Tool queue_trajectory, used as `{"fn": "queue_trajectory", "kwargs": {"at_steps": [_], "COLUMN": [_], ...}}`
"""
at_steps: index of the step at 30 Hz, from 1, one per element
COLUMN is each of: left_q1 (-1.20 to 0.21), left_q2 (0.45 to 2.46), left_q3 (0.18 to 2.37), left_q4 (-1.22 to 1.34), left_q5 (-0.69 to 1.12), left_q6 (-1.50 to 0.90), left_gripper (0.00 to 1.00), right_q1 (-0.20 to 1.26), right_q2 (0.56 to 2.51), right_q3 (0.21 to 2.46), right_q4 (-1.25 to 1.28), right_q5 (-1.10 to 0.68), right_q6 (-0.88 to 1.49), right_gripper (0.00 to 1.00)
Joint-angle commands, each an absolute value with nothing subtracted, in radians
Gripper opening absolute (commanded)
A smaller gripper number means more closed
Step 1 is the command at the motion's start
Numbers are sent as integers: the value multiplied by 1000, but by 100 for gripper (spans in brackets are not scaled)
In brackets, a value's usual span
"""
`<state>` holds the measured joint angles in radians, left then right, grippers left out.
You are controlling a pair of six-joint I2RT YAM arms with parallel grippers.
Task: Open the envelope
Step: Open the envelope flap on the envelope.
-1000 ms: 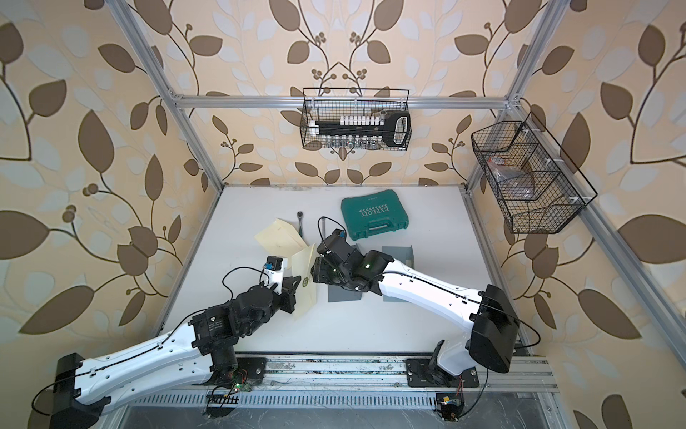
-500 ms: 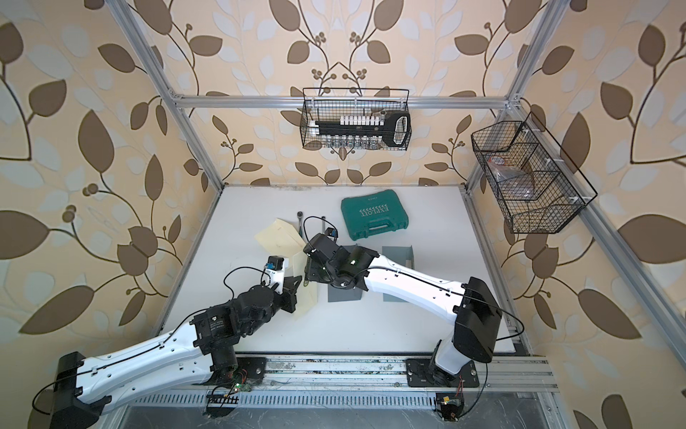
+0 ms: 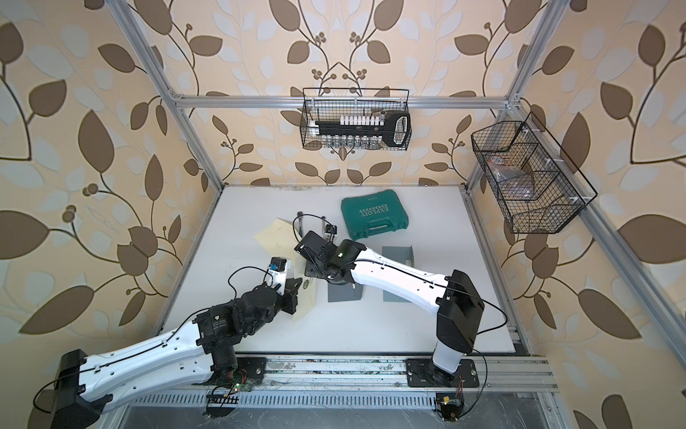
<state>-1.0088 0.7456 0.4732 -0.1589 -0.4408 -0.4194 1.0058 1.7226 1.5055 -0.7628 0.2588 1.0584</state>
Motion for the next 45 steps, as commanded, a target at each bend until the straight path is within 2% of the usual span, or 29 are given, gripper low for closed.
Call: {"fn": "queue_trajectory", "kwargs": {"at_steps": [1, 13, 22, 27, 39, 45], "left_q1": [-1012, -1012, -1012, -1012, -1012, -1012], "left_q2": [765, 779, 791, 800, 774, 783], "left_q3": [498, 500, 503, 507, 507, 514], "left_q4": [-153, -137, -122, -121, -138, -130], "left_q5": [-407, -393, -382, -376, -380, -361], "left_q6": [-394, -391, -391, -391, -392, -386], "left_gripper": [0, 0, 0, 0, 0, 0], "right_q1": [1008, 964, 963, 967, 965, 966], "right_q2": [1749, 1752, 1744, 1719, 1677, 1689], "right_q3": [1531, 1485, 1471, 1434, 1381, 1393], "right_q4": [-786, -760, -755, -677, -674, -672], "right_q5": [253, 158, 157, 120, 170, 138], "right_q6": [1073, 1124, 1119, 1100, 1114, 1100], "right_gripper": [61, 61, 61, 61, 61, 60]}}
